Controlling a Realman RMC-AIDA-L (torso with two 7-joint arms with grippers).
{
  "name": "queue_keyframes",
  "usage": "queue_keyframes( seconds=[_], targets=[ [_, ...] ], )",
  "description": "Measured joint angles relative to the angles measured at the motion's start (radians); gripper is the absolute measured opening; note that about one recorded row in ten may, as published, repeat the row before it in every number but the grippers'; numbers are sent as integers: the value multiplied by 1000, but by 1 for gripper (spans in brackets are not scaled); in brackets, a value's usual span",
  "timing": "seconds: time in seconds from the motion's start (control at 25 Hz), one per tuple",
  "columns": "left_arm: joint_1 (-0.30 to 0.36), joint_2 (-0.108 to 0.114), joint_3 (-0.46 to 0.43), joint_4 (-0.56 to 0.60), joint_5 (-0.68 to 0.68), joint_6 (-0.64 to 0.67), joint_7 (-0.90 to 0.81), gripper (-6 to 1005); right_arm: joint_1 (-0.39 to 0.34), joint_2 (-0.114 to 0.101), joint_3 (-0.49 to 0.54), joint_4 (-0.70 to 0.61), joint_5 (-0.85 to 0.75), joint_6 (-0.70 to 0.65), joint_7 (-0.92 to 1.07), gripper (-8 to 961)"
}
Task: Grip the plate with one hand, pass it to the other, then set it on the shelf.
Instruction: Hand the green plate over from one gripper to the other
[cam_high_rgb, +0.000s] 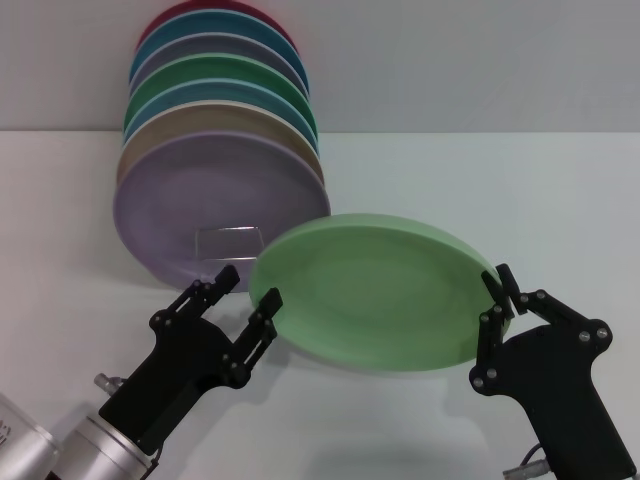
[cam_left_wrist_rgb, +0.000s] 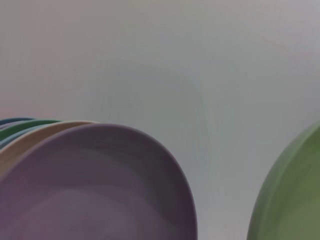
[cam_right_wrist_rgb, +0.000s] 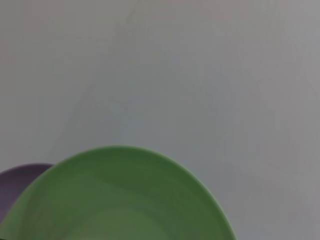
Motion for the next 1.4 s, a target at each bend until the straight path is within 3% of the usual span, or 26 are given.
queue_keyframes(
  seconds=[0.16, 0.44, 0.92, 1.4],
  targets=[
    [-1, 0, 0, 0, 0, 0, 0, 695, 0, 0, 0, 1, 0, 0, 0, 18],
    [-2, 0, -5, -1, 1, 0, 0, 392, -1, 1, 0, 3, 0, 0, -1, 18],
    [-4, 0, -5, -1, 2, 0, 0, 239, 1, 1, 0, 3, 0, 0, -1, 19],
    [-7, 0, -5, -1, 4, 1, 0, 163, 3, 1, 0, 2, 0, 2, -1, 19]
  ],
)
